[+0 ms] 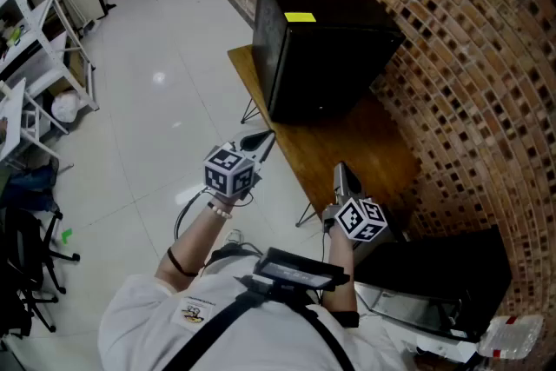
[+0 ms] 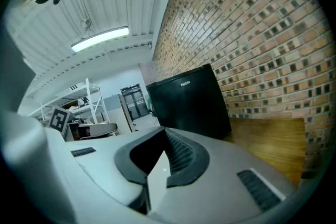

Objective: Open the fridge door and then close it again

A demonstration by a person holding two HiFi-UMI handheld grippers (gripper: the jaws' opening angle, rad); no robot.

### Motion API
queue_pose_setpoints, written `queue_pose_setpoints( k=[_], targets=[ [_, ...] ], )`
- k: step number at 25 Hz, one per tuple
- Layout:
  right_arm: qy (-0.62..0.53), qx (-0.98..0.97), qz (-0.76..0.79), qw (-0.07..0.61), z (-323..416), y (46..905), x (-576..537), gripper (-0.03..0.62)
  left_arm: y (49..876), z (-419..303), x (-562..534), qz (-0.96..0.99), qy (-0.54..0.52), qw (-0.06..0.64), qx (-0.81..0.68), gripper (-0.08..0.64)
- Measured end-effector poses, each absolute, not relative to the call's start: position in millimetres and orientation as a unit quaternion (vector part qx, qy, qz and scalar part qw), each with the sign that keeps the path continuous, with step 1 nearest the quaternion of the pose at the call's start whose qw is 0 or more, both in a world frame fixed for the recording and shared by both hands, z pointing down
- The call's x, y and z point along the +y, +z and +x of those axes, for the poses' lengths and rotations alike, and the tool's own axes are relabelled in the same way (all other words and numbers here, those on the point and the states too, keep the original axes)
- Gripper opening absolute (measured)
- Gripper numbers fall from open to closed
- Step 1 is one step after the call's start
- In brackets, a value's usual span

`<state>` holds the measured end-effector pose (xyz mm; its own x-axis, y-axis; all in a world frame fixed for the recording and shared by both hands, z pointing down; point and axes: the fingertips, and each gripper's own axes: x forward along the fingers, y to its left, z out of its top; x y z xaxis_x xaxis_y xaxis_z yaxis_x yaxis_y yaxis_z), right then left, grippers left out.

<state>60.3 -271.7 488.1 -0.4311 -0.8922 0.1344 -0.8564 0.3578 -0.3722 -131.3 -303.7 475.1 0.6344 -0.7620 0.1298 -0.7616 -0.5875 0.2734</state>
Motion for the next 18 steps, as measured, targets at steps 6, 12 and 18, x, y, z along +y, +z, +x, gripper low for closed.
queue_pose_setpoints(
  k=[6,12,18],
  targets=[
    [-0.191,0.820,-0.537,0.045,48,485,-290,0.020,479,-143,-326,0.892,0.009,0.157,-0.424,0.002],
    [-0.189,0.814,-0.547,0.058,40,478,-305,0.020,469,-157,-376,0.896,0.025,0.135,-0.421,0.088],
    [-0.183,0.796,-0.573,0.069,39,474,-307,0.020,424,-163,-456,0.907,0.023,0.075,-0.413,0.233]
  ],
)
